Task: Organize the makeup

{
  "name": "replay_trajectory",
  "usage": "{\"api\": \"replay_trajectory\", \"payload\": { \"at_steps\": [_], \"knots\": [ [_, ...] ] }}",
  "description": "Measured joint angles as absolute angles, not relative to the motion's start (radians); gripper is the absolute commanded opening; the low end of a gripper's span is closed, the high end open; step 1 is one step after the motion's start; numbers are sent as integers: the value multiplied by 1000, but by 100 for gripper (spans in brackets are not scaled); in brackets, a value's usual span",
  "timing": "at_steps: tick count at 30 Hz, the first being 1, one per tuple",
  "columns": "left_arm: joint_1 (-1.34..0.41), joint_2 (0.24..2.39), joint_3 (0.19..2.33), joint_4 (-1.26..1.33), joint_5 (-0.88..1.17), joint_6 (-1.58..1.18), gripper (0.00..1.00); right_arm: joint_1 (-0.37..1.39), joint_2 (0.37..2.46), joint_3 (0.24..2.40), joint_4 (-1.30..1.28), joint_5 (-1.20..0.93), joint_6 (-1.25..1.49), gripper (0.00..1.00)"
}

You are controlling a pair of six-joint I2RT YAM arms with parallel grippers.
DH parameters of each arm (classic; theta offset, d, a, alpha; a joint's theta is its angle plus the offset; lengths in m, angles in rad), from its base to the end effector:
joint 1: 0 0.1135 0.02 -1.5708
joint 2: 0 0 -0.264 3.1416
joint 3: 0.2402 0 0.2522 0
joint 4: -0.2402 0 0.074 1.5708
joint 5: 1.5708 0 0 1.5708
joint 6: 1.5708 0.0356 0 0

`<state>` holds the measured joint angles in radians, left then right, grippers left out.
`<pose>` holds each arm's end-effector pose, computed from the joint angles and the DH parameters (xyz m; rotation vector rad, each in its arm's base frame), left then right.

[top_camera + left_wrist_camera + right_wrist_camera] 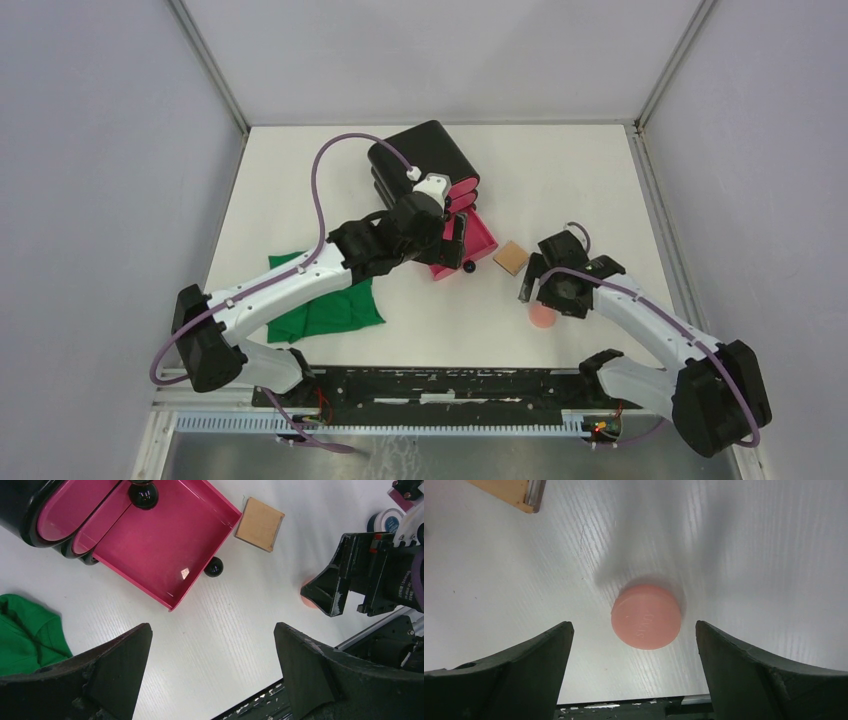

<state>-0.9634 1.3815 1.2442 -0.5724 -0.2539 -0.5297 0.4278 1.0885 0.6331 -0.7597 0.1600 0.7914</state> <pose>0.1805 -0.2441 0.3280 0.3631 2.2748 -0.5018 0.1679 0.0703 0.1912 0.5377 2.7052 0.1025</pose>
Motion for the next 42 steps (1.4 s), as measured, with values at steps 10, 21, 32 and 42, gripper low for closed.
{"api": "replay_trajectory", "payload": {
  "at_steps": [10,21,32,42],
  "knots": [
    [-963,1382,1238,-561,-234,-530,99,428,1203,574,-694,132,805,78],
    [-963,1381,1231,-544,-234,-530,99,427,1170,584,-705,131,817,39],
    [-963,1379,1227,-548,-277,-530,99,497,1215,877,-704,64,752,43],
    [-933,1205,1179,-552,-384,-601,99,638,1562,1150,-511,58,727,53]
  ]
}}
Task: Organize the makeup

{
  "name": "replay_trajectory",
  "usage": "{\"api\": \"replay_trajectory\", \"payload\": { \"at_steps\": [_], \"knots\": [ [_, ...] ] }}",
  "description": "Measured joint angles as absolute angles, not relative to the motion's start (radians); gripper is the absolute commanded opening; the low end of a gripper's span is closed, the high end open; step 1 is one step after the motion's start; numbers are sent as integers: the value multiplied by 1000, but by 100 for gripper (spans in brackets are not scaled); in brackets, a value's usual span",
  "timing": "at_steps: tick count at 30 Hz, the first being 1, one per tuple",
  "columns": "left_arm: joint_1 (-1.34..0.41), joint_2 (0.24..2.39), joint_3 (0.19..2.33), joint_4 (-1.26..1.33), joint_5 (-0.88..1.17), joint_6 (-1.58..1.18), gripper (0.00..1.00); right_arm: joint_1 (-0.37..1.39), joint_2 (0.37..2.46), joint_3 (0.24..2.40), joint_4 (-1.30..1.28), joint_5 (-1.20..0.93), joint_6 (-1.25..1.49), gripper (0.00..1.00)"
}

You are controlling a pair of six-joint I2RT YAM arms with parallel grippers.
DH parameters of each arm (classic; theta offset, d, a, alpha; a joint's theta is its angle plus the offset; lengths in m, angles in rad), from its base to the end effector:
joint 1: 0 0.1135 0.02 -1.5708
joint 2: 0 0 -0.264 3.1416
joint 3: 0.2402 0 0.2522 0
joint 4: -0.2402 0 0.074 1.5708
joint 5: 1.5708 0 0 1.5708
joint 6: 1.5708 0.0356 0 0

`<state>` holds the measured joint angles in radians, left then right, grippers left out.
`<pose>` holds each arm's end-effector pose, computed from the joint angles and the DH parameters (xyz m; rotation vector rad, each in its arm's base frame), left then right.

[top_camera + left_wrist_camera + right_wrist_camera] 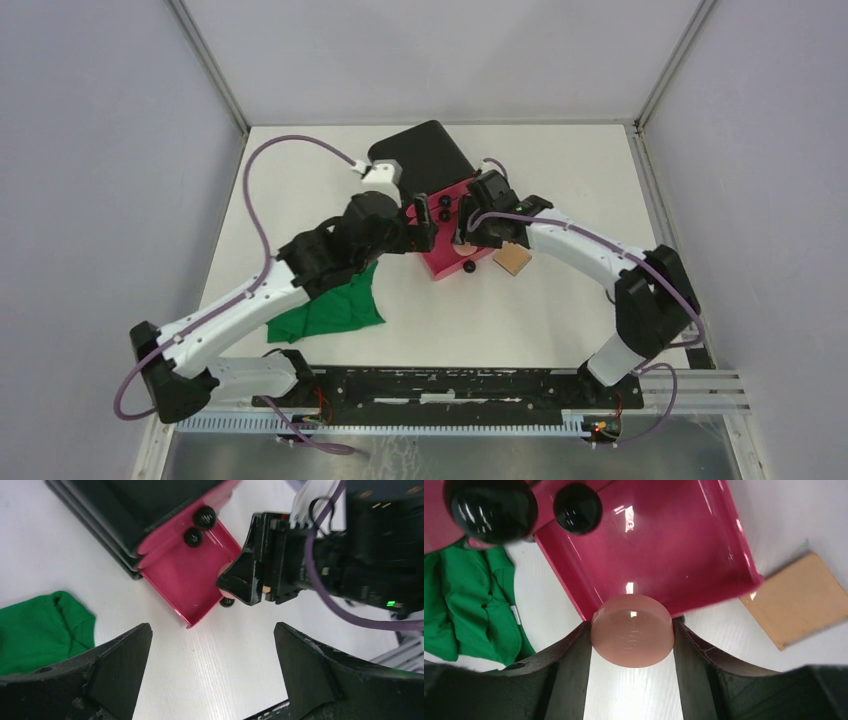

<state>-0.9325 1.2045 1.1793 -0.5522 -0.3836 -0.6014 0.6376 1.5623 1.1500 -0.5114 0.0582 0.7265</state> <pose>0.1665 -0.2021 0.3554 0.1300 2.1387 -0.5036 0.2682 0.1961 0.2469 0.1388 2.5580 0.4836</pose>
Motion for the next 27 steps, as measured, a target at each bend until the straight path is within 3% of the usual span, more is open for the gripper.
{"api": "replay_trajectory", "payload": {
  "at_steps": [3,6,16,21,27],
  "knots": [
    [-874,1102,1158,-552,-396,-633,99,643,1663,1219,-496,58,715,71],
    [-815,1032,1142,-552,-404,-655,99,645,1711,1243,-481,54,704,80],
    [-793,1035,1120,-563,-408,-667,99,619,1589,1191,-488,134,651,83],
    [-793,1061,1120,-572,-389,-667,99,476,1468,1032,-493,164,645,85],
    [-793,1074,1120,-572,-377,-666,99,368,1497,944,-593,197,707,86]
  ]
}}
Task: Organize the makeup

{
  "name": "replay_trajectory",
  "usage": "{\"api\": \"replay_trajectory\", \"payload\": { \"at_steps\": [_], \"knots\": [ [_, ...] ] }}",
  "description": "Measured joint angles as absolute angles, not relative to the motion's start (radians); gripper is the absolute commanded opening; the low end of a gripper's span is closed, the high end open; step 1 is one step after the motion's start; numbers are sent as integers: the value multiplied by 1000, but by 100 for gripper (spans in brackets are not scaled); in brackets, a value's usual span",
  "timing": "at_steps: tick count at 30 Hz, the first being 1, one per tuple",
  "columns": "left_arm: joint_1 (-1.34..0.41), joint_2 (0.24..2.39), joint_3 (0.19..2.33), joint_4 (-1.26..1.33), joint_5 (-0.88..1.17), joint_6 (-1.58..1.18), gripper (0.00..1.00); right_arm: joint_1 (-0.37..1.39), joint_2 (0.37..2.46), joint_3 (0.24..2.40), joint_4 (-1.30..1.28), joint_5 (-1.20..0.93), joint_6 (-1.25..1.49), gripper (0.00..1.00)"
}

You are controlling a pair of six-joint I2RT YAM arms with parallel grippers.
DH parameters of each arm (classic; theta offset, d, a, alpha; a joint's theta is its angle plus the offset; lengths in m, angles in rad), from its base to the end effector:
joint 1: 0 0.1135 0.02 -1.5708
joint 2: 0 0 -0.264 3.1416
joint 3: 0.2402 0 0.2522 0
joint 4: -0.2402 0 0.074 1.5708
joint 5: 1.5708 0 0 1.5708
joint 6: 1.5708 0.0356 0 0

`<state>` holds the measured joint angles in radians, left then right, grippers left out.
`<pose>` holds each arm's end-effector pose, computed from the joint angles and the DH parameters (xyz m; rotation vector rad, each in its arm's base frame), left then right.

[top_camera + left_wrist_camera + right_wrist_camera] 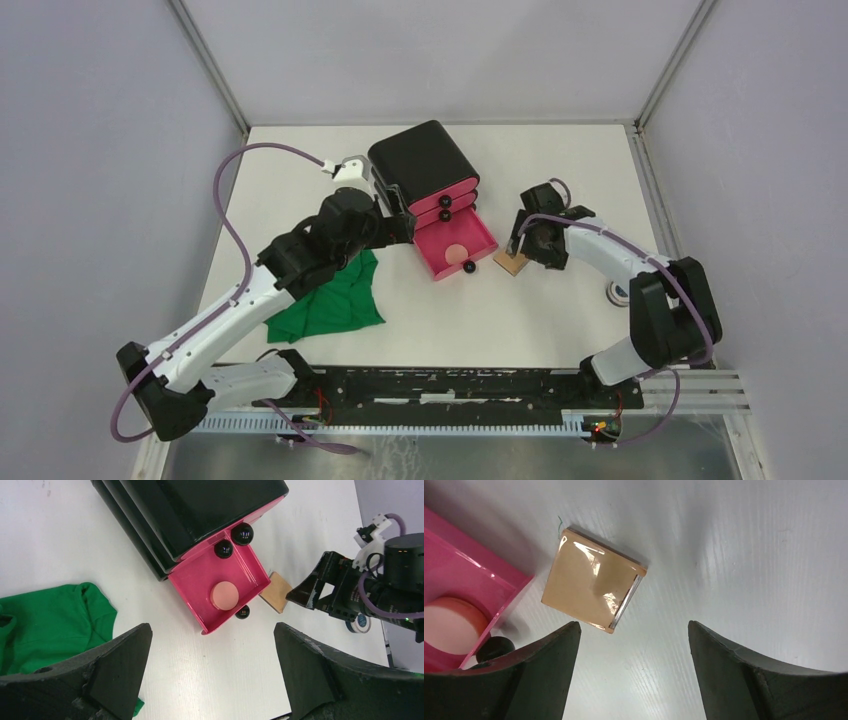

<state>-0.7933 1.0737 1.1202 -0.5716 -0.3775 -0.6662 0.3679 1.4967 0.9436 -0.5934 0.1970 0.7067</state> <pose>0.1698 -0.1538 0.3632 -0.0965 2.0921 -0.5035 0.2687 0.0961 0.1999 0.5076 2.6296 0.0679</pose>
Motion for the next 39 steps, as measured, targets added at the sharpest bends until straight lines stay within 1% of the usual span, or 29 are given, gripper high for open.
{"api": "replay_trajectory", "payload": {
  "at_steps": [4,9,10,12,14,21,24,29,33,34,39],
  "knots": [
    [-793,1082,1120,-570,-360,-666,99,368,1565,978,-634,192,773,86],
    [-793,1085,1120,-570,-357,-665,99,367,1662,1075,-674,198,862,88],
    [-793,1085,1120,-571,-358,-665,99,367,1677,1090,-675,201,874,89],
    [-793,1085,1120,-573,-358,-665,99,366,1710,1121,-675,204,902,94],
    [-793,1083,1120,-575,-358,-665,99,365,1736,1137,-675,204,926,96],
    [-793,1077,1120,-575,-358,-646,99,363,1790,1142,-680,201,978,97],
    [-793,1077,1120,-575,-358,-644,99,362,1793,1142,-680,203,991,94],
    [-793,1077,1120,-575,-358,-643,99,360,1801,1142,-680,205,1002,86],
    [-793,1077,1120,-575,-357,-643,99,358,1801,1140,-676,204,1007,75],
    [-793,1077,1120,-575,-357,-643,99,358,1800,1136,-673,204,1007,73],
    [-793,1077,1120,-575,-357,-643,99,353,1769,1102,-654,199,1002,70]
  ]
}}
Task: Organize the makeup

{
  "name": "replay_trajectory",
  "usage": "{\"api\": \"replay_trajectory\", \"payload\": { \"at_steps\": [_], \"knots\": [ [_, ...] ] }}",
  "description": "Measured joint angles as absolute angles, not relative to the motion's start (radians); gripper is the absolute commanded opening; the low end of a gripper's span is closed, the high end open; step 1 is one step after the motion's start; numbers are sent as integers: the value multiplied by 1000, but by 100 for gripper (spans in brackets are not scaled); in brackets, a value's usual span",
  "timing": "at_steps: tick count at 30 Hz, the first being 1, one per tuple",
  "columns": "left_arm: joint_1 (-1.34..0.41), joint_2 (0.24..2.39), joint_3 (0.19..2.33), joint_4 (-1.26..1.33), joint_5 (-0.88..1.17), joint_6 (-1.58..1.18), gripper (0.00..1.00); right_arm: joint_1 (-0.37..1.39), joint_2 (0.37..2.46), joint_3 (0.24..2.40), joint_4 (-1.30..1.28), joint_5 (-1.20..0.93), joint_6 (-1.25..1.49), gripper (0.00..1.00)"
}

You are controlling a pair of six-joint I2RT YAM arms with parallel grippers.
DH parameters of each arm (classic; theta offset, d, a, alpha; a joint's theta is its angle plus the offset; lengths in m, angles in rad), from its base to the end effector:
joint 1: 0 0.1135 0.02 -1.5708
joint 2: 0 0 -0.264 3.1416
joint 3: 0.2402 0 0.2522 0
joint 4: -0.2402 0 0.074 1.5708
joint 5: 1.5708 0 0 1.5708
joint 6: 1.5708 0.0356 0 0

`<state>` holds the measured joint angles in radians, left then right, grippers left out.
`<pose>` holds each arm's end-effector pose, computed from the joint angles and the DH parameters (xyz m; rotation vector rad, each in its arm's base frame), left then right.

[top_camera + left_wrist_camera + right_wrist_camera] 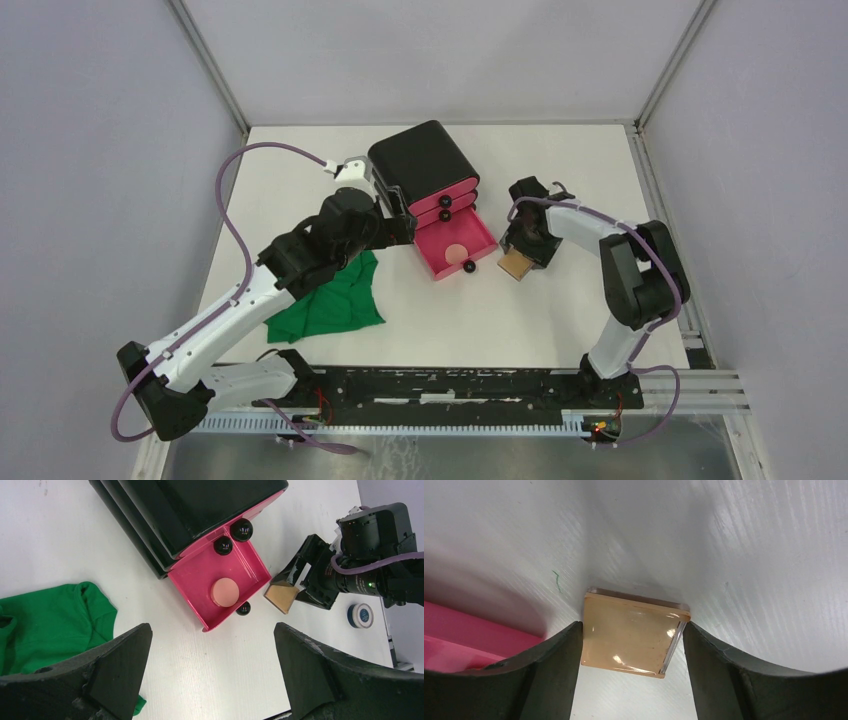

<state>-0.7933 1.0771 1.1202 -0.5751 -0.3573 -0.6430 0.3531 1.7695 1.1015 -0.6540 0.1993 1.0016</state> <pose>0.1699 -0.1549 0.3620 -0.0584 2.1044 -0.5031 0.3106 0.1069 0.1621 0.9332 2.6655 0.0013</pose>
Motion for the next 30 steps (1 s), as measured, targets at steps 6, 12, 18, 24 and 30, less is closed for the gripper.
{"api": "replay_trajectory", "payload": {
  "at_steps": [6,12,18,24,30],
  "knots": [
    [-793,1077,1120,-575,-357,-643,99,351,1678,1063,-672,177,934,71],
    [-793,1061,1120,-575,-362,-643,99,366,1488,1054,-623,140,864,71],
    [-793,1033,1120,-575,-366,-643,99,454,1477,1086,-576,131,834,71],
    [-793,1023,1120,-582,-366,-643,99,524,1598,1166,-521,106,836,72],
    [-793,999,1120,-598,-374,-643,99,535,1696,1215,-478,104,846,81]
  ]
}}
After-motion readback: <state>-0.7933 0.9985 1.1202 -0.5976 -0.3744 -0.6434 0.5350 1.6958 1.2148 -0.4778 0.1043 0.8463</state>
